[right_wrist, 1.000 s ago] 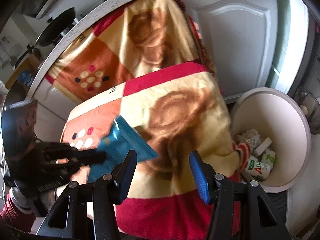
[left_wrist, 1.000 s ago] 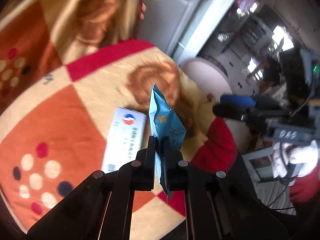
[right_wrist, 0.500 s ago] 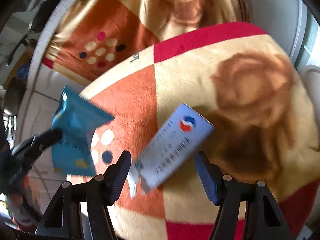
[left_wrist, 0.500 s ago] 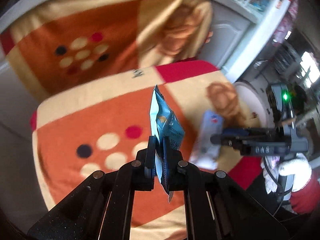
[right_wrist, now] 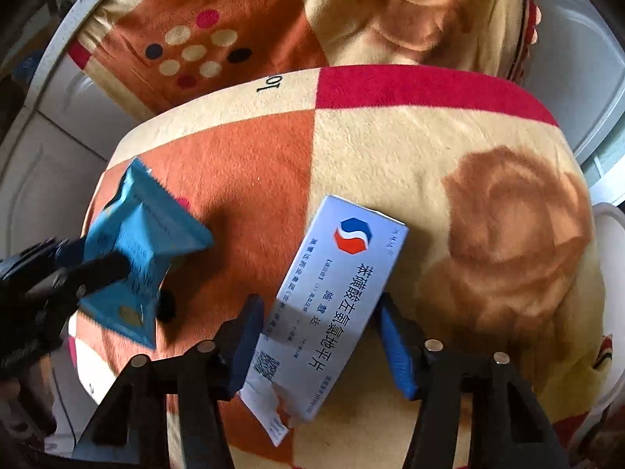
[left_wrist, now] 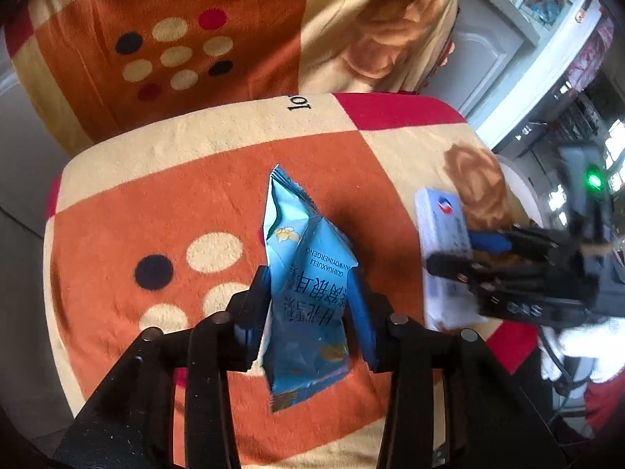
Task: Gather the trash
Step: 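Grasp the blue snack bag with left tool while right tool grasps white medicine box, then carry the blue bag and medicine box with both tools over the white bin, then open both tools to drop the bag and box into the bin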
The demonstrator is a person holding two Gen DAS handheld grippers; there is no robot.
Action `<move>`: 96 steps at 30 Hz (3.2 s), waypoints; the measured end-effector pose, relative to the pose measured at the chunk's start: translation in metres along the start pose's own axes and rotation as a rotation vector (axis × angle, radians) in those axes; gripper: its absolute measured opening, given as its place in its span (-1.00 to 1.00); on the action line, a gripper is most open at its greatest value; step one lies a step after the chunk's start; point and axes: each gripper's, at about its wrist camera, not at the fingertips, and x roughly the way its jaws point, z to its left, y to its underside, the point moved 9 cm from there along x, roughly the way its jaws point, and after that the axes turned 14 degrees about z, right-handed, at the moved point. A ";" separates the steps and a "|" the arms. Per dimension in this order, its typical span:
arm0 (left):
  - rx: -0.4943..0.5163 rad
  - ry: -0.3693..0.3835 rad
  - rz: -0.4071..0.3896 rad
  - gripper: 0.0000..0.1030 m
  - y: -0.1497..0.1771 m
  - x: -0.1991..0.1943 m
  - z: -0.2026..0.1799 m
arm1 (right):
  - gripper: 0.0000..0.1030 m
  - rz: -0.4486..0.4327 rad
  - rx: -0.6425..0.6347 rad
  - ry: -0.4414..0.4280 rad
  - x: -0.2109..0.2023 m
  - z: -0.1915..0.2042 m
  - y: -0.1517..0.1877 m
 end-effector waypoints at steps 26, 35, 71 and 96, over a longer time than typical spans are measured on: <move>0.143 0.077 -0.112 -0.91 -0.020 -0.062 -0.083 | -0.11 -0.263 -0.003 -0.117 -0.119 -0.029 0.033; 0.265 0.099 -0.149 -0.91 -0.050 -0.066 -0.167 | -0.11 -0.337 0.089 -0.066 -0.161 -0.090 0.052; 0.423 0.154 0.012 -0.91 -0.115 0.056 -0.378 | -0.11 -0.316 0.513 0.017 -0.133 -0.326 0.105; 0.395 0.106 0.005 0.13 -0.117 0.085 -0.386 | 0.14 -0.299 0.569 0.079 -0.112 -0.346 0.115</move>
